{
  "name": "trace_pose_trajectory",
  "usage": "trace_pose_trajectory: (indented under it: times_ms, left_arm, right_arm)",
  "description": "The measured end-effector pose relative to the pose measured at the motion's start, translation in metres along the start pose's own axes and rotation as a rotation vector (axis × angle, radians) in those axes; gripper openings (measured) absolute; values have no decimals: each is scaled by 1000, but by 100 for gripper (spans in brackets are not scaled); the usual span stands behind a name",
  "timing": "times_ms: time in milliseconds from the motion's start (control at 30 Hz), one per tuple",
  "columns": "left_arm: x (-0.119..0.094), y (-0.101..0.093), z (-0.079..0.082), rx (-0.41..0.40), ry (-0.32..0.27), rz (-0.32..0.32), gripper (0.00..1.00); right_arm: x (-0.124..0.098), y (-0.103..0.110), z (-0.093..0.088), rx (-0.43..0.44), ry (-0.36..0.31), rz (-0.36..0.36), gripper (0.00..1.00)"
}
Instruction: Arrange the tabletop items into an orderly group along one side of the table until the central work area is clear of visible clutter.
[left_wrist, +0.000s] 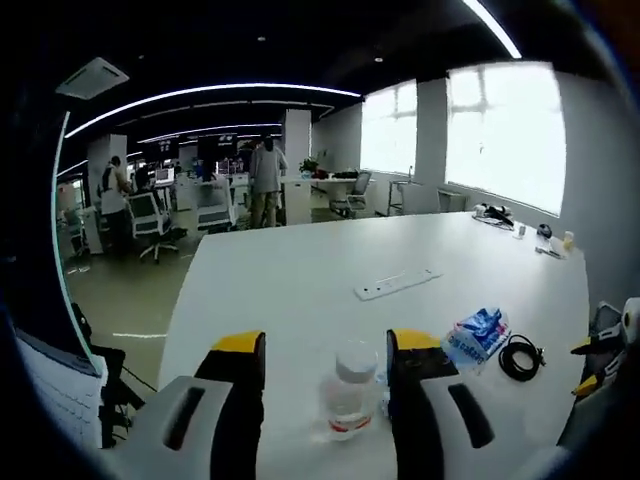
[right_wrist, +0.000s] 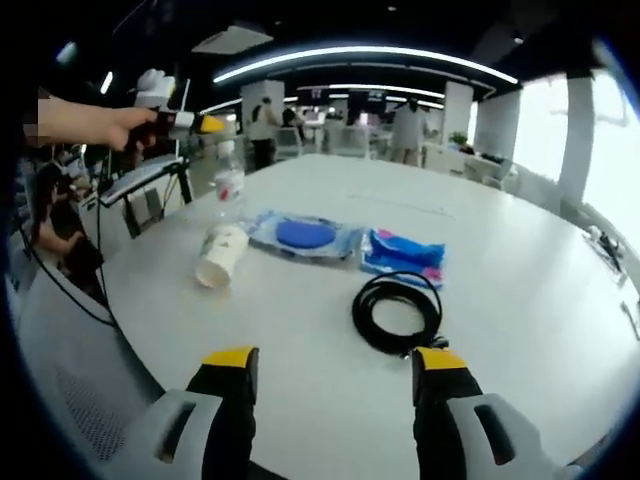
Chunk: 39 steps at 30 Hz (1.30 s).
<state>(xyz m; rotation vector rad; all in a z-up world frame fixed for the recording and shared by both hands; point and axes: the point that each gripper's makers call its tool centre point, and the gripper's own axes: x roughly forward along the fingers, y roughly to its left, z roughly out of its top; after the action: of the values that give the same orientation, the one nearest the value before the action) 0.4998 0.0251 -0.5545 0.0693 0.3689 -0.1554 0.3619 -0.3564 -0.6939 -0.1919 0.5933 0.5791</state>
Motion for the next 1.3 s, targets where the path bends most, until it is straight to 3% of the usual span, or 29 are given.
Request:
trace_pose_trajectory:
  times_ms: [100,300,433,600,767,967,1067,1300]
  left_arm:
    - [-4,2,-7,-85,40,-9,45]
    - [-4,-11,-14,-46,88,-57,45]
    - [-2,-10,2,-53,53,-73,44]
    - [-7,-13,14,6,67,-117,43]
    - [-17,-1,40,61,48,-126,38]
    - [-29,7,57,106,62,-137,38]
    - [-32,0,60,172,88,-185,40]
    - [-36,-6,87,172,53,-221,38]
  right_arm:
    - [1,2,-1,-4,6,6,62]
    - [1,0,-2,0,11,0,62]
    - [0,-2,-2,4,8,-12,62]
    - [-1,-5,-2,11,5,-25,62]
    - [-2,-6,-2,8,3,-29,62]
    - [-2,-6,-2,8,1,-29,61]
    - [-3,-6,-3,7,3,-30,61]
    - [-1,-6,-4,0,10,-27,60]
